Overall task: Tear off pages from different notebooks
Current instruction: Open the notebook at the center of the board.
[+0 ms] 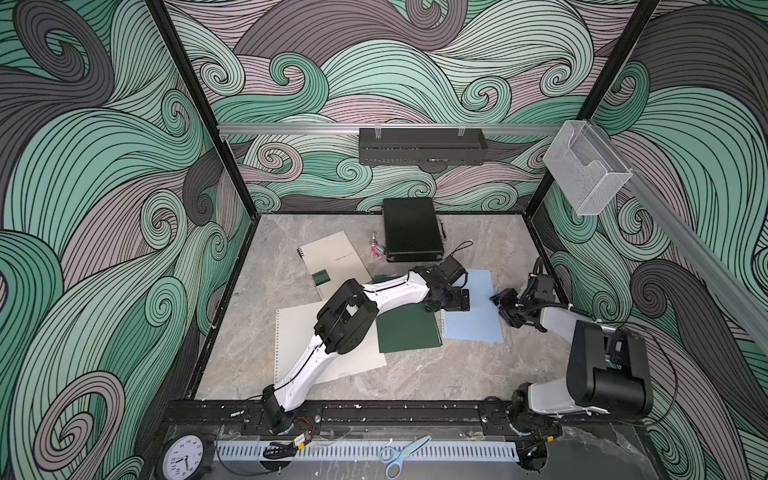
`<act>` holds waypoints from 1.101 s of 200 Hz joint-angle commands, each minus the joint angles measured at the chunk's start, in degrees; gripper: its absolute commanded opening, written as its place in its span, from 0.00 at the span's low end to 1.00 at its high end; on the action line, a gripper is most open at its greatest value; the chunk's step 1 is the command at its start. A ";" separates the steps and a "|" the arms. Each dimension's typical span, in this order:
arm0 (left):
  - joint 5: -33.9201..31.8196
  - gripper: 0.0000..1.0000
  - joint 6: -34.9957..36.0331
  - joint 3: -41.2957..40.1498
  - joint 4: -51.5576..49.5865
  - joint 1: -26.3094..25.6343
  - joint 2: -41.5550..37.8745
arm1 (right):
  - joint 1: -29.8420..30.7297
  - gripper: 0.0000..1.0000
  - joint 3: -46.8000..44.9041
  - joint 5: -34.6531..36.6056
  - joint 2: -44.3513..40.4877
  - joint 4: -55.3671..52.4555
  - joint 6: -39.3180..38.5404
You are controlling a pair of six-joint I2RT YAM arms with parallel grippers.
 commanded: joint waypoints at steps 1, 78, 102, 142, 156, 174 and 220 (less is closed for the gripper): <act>0.49 0.95 0.79 0.30 -0.22 -0.26 0.37 | -0.01 0.53 -0.02 -2.26 1.67 1.65 0.99; 0.49 0.95 0.89 -0.10 -0.09 -0.31 0.41 | 0.01 0.35 -0.91 -7.28 -3.73 2.38 3.48; 0.22 0.95 0.89 -0.10 -0.08 -0.27 0.41 | 0.01 0.32 -1.08 -8.62 -6.18 1.70 3.57; 0.05 0.95 0.97 -0.14 -0.29 -0.26 0.19 | 0.10 0.30 -2.05 -13.16 -8.60 2.50 4.45; 0.05 0.95 0.97 -0.13 -0.36 -0.26 0.16 | 0.42 0.31 -2.51 -13.85 -9.99 2.66 4.62; -0.04 0.95 0.80 -0.23 -0.31 -0.30 0.08 | 0.71 0.34 -2.81 -14.80 -11.54 3.17 3.92; 0.05 0.95 0.67 -0.74 0.14 -0.37 -0.45 | 1.05 0.44 -4.17 -14.19 -12.49 5.00 1.37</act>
